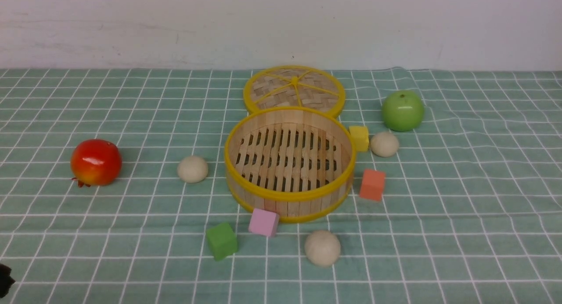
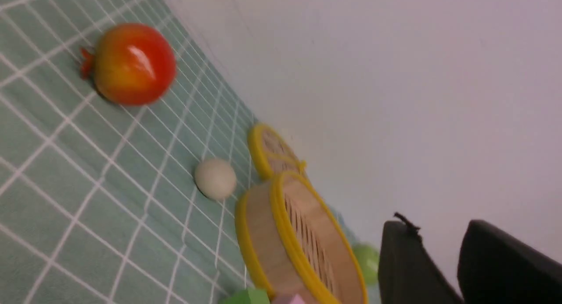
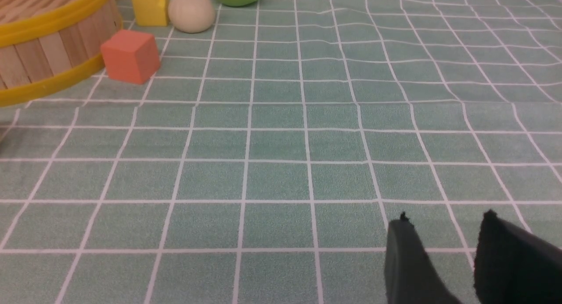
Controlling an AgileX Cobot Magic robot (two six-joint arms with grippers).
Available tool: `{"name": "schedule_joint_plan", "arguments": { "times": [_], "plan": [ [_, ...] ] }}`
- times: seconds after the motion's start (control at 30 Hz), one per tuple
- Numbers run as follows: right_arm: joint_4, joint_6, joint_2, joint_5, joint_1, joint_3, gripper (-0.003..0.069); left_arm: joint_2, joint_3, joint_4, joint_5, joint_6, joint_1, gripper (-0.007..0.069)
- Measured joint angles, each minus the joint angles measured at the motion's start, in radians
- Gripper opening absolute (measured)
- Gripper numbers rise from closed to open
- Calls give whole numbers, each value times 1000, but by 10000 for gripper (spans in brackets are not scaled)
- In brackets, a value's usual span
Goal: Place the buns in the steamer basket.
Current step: Use the left arm to grab a steamed stuffed bun
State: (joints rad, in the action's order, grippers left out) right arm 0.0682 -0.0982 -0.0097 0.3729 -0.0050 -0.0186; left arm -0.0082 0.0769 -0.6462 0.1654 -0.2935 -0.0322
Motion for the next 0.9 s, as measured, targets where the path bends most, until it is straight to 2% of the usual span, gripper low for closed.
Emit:
{"name": "schedule_joint_plan", "arguments": {
  "times": [0.13, 0.2, 0.27, 0.33, 0.4, 0.6, 0.73, 0.9],
  "plan": [
    [0, 0, 0, 0, 0, 0, 240, 115, 182, 91, 224, 131, 0, 28],
    [0, 0, 0, 0, 0, 0, 240, 234, 284, 130, 346, 209, 0, -14],
    [0, 0, 0, 0, 0, 0, 240, 302, 344, 147, 409, 259, 0, -14],
    [0, 0, 0, 0, 0, 0, 240, 490, 458, 187, 568, 378, 0, -14],
    [0, 0, 0, 0, 0, 0, 240, 643, 543, 206, 648, 449, 0, -14],
    [0, 0, 0, 0, 0, 0, 240, 963, 697, 195, 650, 494, 0, -14],
    [0, 0, 0, 0, 0, 0, 240, 1151, 820, 208, 634, 497, -43, -14],
    [0, 0, 0, 0, 0, 0, 240, 1341, 983, 295, 639, 466, -223, -14]
  ]
}}
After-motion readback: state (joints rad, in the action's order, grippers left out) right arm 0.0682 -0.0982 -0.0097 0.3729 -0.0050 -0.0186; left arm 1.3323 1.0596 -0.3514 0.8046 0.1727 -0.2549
